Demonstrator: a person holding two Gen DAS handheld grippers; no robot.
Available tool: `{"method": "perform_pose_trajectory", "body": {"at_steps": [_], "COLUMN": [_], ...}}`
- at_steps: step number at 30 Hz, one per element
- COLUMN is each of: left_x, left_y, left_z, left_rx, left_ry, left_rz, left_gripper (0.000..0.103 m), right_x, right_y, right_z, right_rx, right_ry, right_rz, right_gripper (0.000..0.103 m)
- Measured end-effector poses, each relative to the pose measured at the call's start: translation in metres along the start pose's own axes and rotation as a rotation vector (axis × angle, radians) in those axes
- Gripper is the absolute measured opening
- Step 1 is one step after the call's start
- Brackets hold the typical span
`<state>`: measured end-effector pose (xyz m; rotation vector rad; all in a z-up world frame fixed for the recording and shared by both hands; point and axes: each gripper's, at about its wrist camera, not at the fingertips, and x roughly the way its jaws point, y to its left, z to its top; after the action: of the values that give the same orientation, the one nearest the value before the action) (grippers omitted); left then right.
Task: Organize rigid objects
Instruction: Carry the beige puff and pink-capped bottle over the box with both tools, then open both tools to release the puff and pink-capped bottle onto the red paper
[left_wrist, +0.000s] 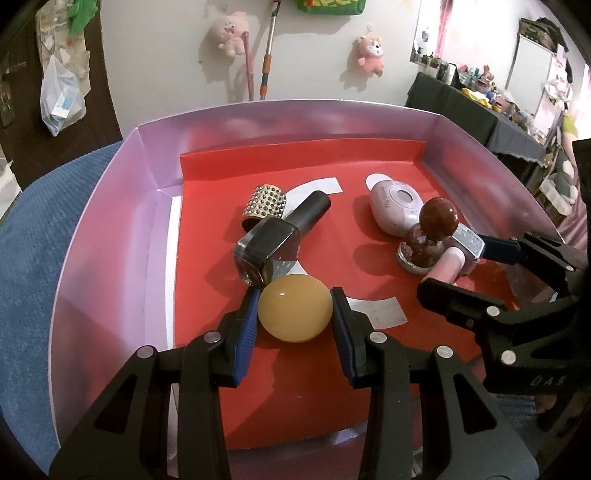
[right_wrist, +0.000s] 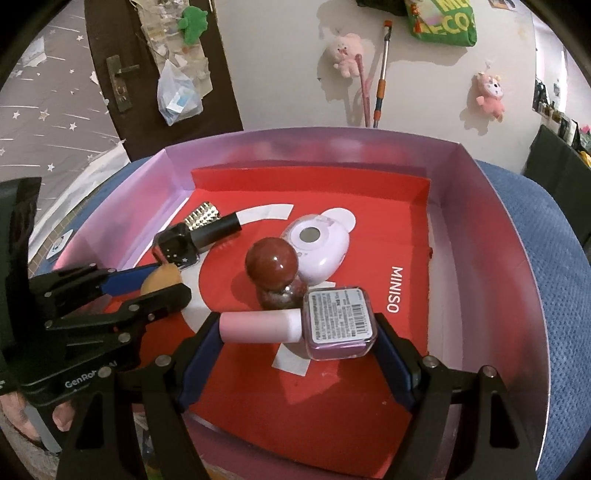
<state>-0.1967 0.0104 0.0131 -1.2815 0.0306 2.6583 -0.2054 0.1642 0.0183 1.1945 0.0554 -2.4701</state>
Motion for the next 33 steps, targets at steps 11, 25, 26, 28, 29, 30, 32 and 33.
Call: {"method": "perform_pose_trajectory", "body": {"at_steps": [11,25,26,28,29,30,32,33], "left_x": [0.0000,-0.0011,-0.0008,-0.0008,-0.0003,-0.0004,-0.0009,-0.0012], "left_y": [-0.0008,-0.0009,-0.0003,-0.0016,-0.0013,-0.0017,-0.0013,-0.0004], "left_z": [0.0004,0.0012,0.0014,0.0013,0.0012,0.0010,0.0005,0.0005], "left_rx": [-0.009,-0.030,-0.031,-0.029,-0.028,-0.027,-0.027,-0.030], "left_ry": [0.002,0.005,0.005,0.007,0.007,0.007,0.006,0.006], "left_rz": [-0.009,-0.022,-0.022,-0.017,-0.016,-0.014,-0.017,-0.018], "left_gripper": [0.036,0.036,0.036,0.036,0.037,0.037,0.044,0.048], "right_x": [0.0031,0.0023,0.0021,0.0017,0.0015,0.0013,0.0011,0.0010], "right_y": [0.0057,0.0042,0.0039,0.0027,0.0024,0.0020,0.0022,0.0022], "right_z": [-0.0019,-0.0020,-0.0021,-0.0023,-0.0023,-0.0023,-0.0022,-0.0020], "right_rx": [-0.032,-0.024,-0.022,-0.018,-0.017,-0.015,-0.013,-0.012], "right_ry": [0.011,0.011,0.011,0.011,0.010,0.010,0.009,0.009], "right_rz": [-0.039,-0.032,-0.030,-0.026,-0.024,-0.023,-0.020,-0.020], "right_gripper": [0.081,0.081,0.081,0.081,0.081,0.081,0.081,0.081]}}
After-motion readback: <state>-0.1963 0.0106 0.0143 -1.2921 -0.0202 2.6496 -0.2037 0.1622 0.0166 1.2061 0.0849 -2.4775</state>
